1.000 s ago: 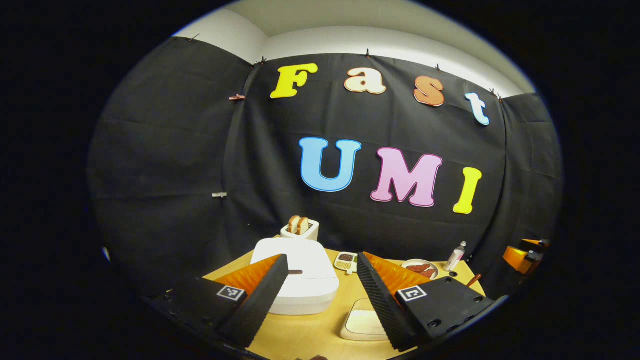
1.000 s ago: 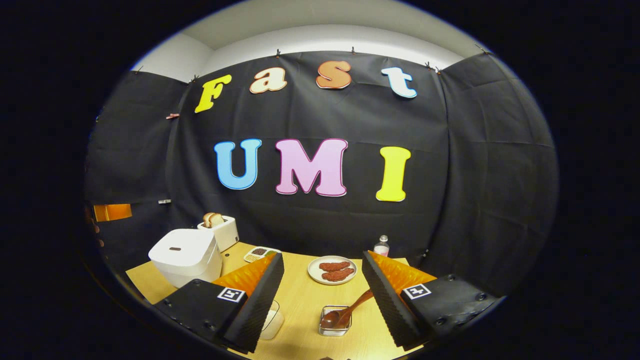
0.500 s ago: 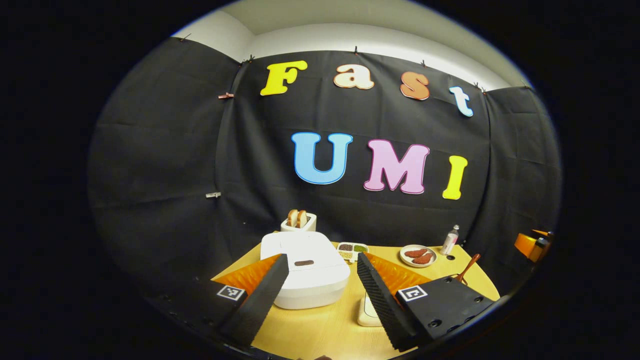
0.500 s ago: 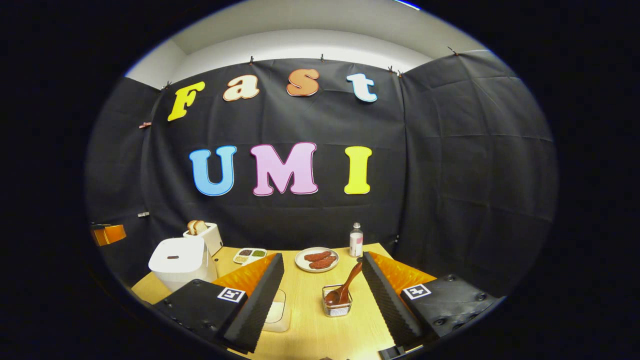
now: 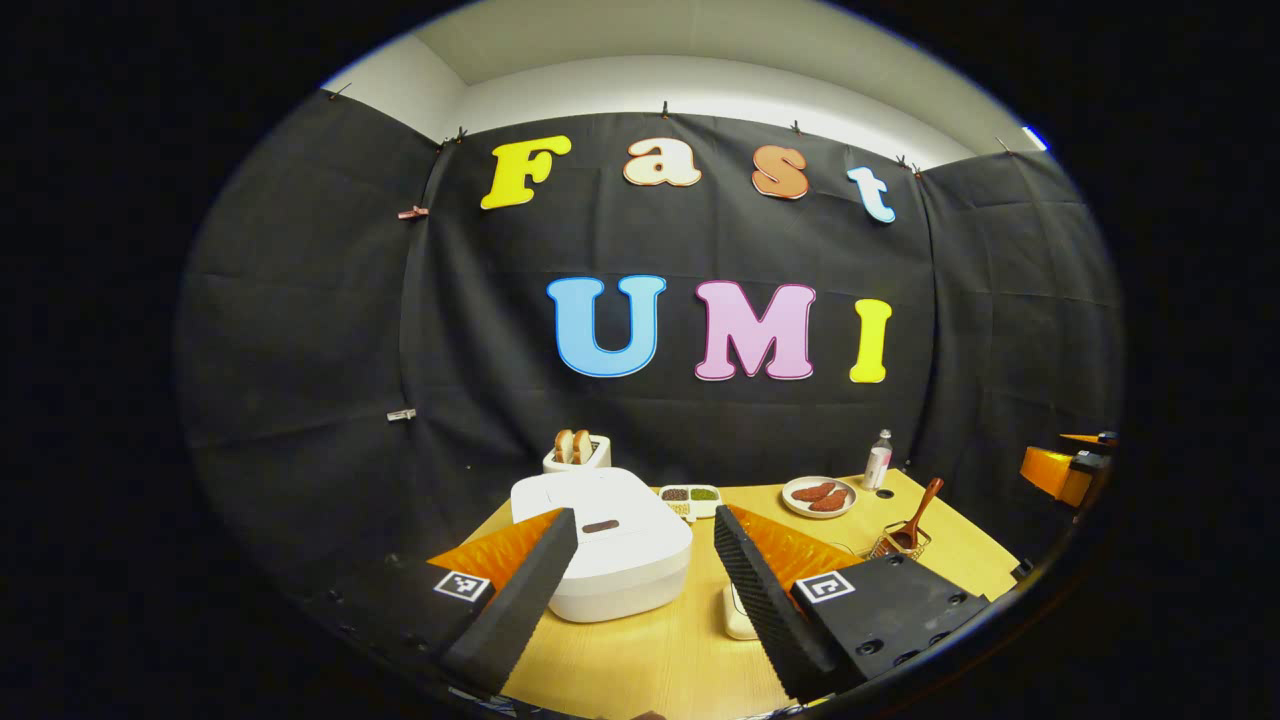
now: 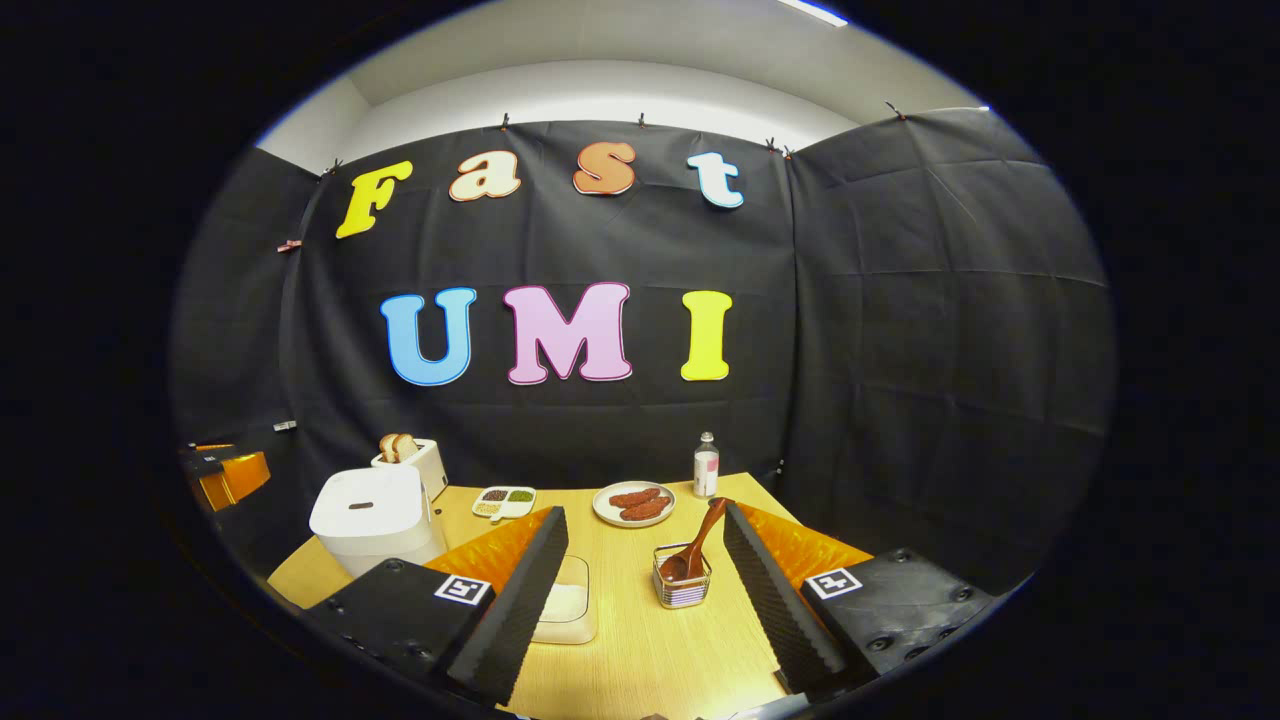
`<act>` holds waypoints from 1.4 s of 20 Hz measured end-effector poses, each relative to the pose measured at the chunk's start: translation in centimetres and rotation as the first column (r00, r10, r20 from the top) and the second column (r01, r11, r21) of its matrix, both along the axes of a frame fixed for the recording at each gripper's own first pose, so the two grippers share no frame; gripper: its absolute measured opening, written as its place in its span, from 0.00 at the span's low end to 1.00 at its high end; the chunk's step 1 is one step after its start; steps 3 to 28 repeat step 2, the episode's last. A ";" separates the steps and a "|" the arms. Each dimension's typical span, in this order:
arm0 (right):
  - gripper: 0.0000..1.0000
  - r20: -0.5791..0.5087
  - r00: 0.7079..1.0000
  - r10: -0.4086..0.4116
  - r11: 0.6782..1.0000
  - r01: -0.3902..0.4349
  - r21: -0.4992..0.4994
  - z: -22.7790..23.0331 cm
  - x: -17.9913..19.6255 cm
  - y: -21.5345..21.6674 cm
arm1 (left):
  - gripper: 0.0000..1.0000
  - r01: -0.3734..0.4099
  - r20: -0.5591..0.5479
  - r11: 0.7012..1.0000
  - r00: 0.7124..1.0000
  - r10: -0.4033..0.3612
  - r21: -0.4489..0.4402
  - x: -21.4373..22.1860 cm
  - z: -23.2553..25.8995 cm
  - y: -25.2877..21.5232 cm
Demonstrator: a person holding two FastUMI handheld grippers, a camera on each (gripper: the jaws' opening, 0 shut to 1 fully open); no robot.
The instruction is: Close the left gripper, press the button to open the rice cooker; take a wooden spoon from the chopstick holder with the right hand, scoop a spoonful of rice and pour it into the rice cooker, then put the wooden spoon back into the chopstick holder.
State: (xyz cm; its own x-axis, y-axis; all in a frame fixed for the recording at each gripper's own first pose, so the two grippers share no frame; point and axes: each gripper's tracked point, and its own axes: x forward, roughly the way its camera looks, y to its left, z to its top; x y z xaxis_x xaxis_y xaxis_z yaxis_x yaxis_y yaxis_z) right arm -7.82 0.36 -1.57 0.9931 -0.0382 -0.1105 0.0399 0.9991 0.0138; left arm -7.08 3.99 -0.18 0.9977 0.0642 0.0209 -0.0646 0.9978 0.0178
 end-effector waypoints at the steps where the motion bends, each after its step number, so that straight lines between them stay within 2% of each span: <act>1: 0.98 0.004 1.000 -0.010 1.000 0.010 -0.002 0.1 -0.1 -0.2 | 0.95 0.012 -0.002 1.000 1.000 -0.012 -0.003 0.1 -0.2 -0.1; 28: 0.98 0.005 1.000 -0.015 1.000 0.015 -0.002 0.3 -0.2 -0.1 | 0.95 0.021 -0.010 1.000 1.000 -0.021 -0.003 0.2 -0.7 -0.2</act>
